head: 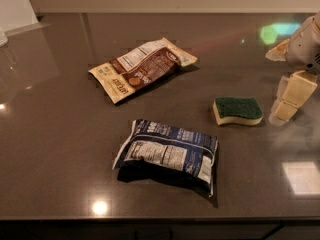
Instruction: Move sponge near brown chip bag
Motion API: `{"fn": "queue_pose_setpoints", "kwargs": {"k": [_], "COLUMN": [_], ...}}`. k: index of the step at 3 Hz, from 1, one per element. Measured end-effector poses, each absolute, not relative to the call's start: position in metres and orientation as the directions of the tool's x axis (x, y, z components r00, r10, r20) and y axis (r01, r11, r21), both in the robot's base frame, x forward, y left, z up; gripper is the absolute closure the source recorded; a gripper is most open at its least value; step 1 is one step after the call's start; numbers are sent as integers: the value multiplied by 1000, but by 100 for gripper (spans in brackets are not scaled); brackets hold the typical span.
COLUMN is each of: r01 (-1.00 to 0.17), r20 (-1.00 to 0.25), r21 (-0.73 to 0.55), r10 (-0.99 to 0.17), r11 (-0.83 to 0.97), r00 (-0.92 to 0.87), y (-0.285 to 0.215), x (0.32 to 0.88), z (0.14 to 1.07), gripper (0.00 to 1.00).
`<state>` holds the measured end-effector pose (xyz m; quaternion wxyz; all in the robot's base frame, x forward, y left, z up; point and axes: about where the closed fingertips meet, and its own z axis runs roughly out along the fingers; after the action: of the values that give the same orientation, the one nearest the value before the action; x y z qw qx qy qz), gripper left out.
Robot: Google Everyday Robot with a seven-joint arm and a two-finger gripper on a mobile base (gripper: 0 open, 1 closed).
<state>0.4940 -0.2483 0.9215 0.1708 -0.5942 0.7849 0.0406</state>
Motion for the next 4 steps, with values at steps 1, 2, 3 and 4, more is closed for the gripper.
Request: {"fn": "queue_pose_setpoints", "kwargs": {"k": [1,2,3,4], "r01": [-951,-957,-963,-967], "r20": [-349,-374,-389,-396], "r21": [-122,-106,-90,-72], "r10": [-909,-903,-899,-897], "r11": [285,270,255,243], "r00": [-227,-213,-202,-196], "y": [-249,-244,-235,-228], "x": [500,505,510,518], "z": [899,877,858,843], "gripper": [0,0,0,0]}}
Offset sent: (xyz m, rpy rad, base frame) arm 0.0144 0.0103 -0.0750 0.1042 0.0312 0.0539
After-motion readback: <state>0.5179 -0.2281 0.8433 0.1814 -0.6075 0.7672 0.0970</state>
